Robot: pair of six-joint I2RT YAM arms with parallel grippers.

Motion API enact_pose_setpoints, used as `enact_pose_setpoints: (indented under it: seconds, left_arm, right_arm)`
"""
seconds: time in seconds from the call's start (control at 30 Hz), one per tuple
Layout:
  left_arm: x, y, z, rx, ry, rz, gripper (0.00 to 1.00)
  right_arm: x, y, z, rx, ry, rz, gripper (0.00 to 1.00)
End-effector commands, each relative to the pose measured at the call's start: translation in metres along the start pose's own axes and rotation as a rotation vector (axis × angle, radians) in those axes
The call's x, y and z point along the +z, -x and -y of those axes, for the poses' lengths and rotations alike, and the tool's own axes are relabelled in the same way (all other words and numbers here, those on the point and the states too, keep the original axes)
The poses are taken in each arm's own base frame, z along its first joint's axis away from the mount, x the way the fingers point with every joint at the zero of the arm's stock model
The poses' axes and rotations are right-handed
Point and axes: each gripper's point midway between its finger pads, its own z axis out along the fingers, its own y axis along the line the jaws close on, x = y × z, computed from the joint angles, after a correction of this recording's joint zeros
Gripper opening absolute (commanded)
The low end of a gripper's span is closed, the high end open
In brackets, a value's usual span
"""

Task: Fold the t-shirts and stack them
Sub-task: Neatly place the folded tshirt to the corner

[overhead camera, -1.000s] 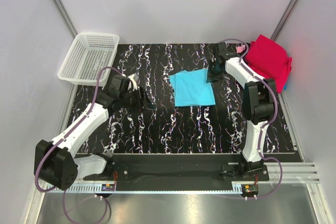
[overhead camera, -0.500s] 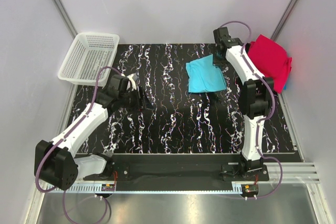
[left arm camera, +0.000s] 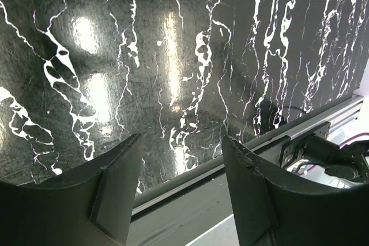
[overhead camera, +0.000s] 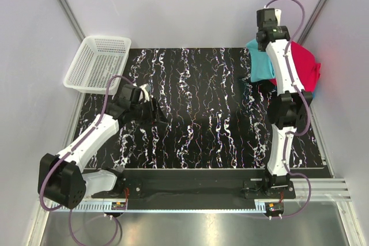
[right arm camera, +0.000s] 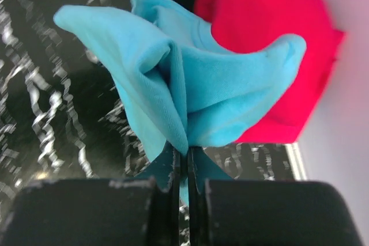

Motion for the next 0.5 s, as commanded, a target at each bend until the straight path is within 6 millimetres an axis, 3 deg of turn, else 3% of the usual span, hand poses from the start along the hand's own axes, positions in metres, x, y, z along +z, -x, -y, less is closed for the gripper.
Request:
enact_pose_setpoints:
  seconds: [0.0, 0.07, 0.1, 0.2, 0.27, 0.47]
  left_arm:
    - [-0.006, 0.000, 0.006, 0.023, -0.043, 0.015, 0.62]
    - [-0.005, -0.002, 0.005, 0.022, -0.043, 0.013, 0.62]
    - [-0.005, -0.002, 0.005, 0.022, -0.046, 0.013, 0.62]
    - [-0.005, -0.005, 0.004, 0.018, -0.044, 0.011, 0.62]
    - [-0.004, -0.007, 0.002, 0.015, -0.042, 0.005, 0.62]
    - [0.000, -0.014, -0.003, 0.006, -0.038, -0.014, 0.62]
  right_arm:
    - [-0.018, 0.022, 0.073, 0.059, -0.198, 0.053, 0.00]
    - [-0.016, 0.021, 0.090, 0.116, -0.219, 0.050, 0.00]
    - [-0.012, 0.016, 0.114, 0.168, -0.250, 0.034, 0.00]
    - [-0.004, 0.003, 0.142, 0.226, -0.291, 0.000, 0.00]
    - [0.001, -0.005, 0.170, 0.282, -0.336, -0.017, 0.00]
    - [-0.004, -0.015, 0.243, 0.443, -0.420, -0.005, 0.00]
